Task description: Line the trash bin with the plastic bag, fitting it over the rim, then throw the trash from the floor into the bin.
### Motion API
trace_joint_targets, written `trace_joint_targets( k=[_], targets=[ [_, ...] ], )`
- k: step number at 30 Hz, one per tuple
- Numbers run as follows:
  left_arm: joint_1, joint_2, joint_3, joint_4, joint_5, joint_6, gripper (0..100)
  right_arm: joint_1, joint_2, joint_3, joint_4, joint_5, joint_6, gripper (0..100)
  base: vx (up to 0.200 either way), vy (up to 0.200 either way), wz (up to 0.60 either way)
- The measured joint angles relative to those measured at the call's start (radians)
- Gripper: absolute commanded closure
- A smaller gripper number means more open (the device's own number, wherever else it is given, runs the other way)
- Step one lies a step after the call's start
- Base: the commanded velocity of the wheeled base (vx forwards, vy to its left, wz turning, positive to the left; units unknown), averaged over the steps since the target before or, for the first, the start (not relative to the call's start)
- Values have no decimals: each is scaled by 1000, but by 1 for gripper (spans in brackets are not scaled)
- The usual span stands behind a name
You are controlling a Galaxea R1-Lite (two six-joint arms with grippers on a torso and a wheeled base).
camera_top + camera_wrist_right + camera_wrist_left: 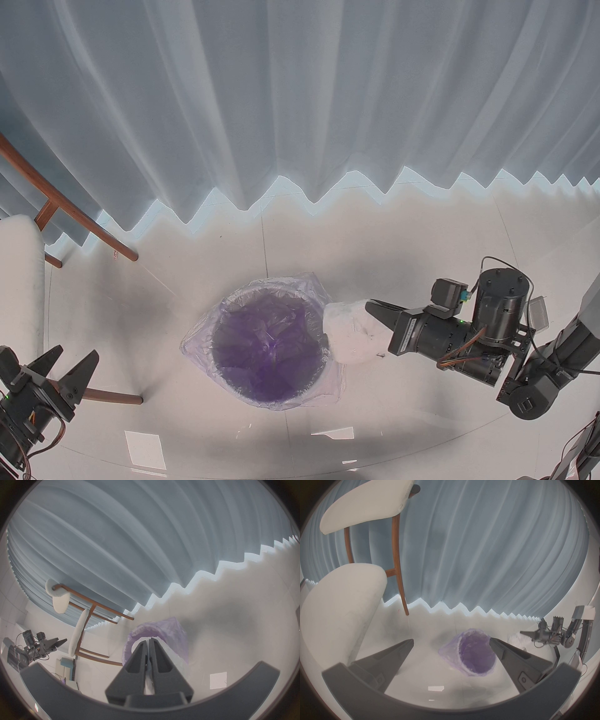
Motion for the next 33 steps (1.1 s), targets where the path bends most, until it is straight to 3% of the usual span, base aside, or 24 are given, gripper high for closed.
trace_joint_targets(
  k=[7, 18, 23, 26, 29, 33],
  targets=[
    [3, -181, 0, 244, 0, 35, 0, 41, 58, -103, -7, -3, -35, 100, 0, 0, 0],
    [1, -520, 0, 566, -4, 86, 0, 86, 171, -209, -32, -2, -161, 100, 0, 0, 0],
    [-1, -663, 0, 683, -6, 137, 0, 102, 219, -262, -52, -2, -183, 100, 0, 0, 0],
    [-4, -730, -3, 696, 4, 220, 0, 108, 245, -290, -56, -2, -189, 100, 0, 0, 0],
    [-10, -772, -3, 697, 47, 279, 0, 112, 260, -303, -58, -2, -191, 100, 0, 0, 0],
    [-14, -803, -1, 689, 184, 305, 0, 116, 274, -317, -59, -2, -192, 100, 0, 0, 0]
  ],
)
